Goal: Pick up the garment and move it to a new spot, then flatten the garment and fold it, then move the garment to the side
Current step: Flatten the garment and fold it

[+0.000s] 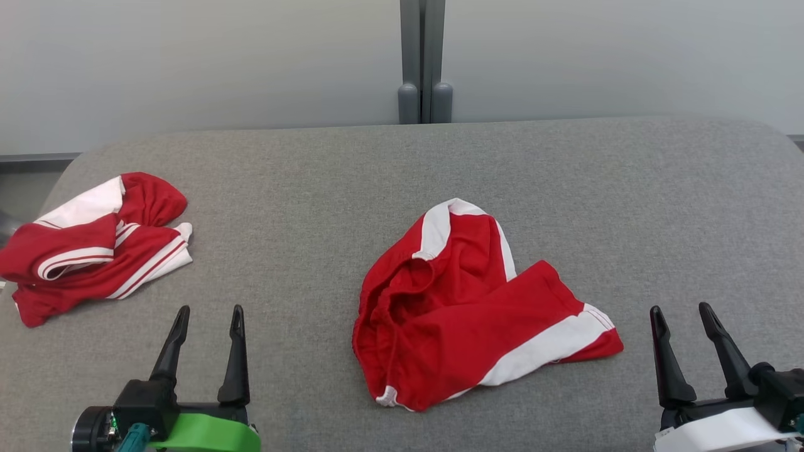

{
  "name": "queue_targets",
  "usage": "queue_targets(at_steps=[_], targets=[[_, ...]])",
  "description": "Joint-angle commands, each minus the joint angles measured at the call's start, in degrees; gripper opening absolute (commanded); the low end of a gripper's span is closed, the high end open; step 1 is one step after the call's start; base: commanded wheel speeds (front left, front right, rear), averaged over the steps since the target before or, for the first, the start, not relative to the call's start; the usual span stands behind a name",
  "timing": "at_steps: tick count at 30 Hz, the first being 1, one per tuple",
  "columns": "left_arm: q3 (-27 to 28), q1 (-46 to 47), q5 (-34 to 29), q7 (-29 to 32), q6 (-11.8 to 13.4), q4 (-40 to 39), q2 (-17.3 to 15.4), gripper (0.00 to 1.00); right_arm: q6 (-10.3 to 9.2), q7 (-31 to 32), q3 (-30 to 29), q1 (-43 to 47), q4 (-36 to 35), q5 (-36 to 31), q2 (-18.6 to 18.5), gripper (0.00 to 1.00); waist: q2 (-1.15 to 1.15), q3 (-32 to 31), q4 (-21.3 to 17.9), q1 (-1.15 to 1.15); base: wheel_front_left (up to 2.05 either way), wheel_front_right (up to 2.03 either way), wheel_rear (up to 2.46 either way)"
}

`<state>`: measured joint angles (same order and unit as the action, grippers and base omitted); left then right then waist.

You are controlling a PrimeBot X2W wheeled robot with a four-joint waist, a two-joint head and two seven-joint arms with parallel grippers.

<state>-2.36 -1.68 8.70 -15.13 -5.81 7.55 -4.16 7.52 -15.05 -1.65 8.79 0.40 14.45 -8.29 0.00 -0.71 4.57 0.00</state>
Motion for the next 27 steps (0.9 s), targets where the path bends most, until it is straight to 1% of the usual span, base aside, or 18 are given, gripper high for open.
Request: queue_targets(at_steps=[1,5,12,17,25,27], targets=[[-0.5,-0.2,-0.8,0.0,-0.2,0.1,-0.1,1.0,-0.06,-0.2,0.1,-0.8,0.4,-0.1,-0.3,1.0,0.0,0.1,-0.1,0.0,0.0,0.0,0.0],[-2.7,1.0,-1.4,0.0,-0.7,0.9,-0.6,1.0,-0.06,0.1,0.4,-2.3,1.8,-0.9,-0.9,1.0,0.0,0.3,-0.3,0.0,0.0,0.0,0.0],[-10.2,4.9,-2.4,0.0,-1.5,4.1,-1.0,1.0,-0.07,0.9,1.7,-7.5,6.9,-2.3,-3.0,1.0,0.0,2.1,-0.5,0.0,0.0,0.0,0.0],[-16.7,7.6,-2.1,0.0,-1.7,7.9,-1.1,1.0,-0.07,1.1,3.9,-12.0,12.8,-1.8,-4.7,1.0,0.0,3.8,-0.4,0.0,0.0,0.0,0.0],[-29.3,10.4,0.3,0.0,-1.7,14.9,-3.0,1.0,-0.07,0.7,8.5,-19.1,24.4,-0.7,-6.3,1.0,0.0,6.2,0.0,0.0,0.0,0.0,0.0],[-31.4,11.0,0.8,0.0,-1.7,16.7,-3.4,1.0,-0.07,0.6,9.6,-20.8,27.4,-0.4,-6.6,1.0,0.0,6.8,0.3,0.0,0.0,0.0,0.0]])
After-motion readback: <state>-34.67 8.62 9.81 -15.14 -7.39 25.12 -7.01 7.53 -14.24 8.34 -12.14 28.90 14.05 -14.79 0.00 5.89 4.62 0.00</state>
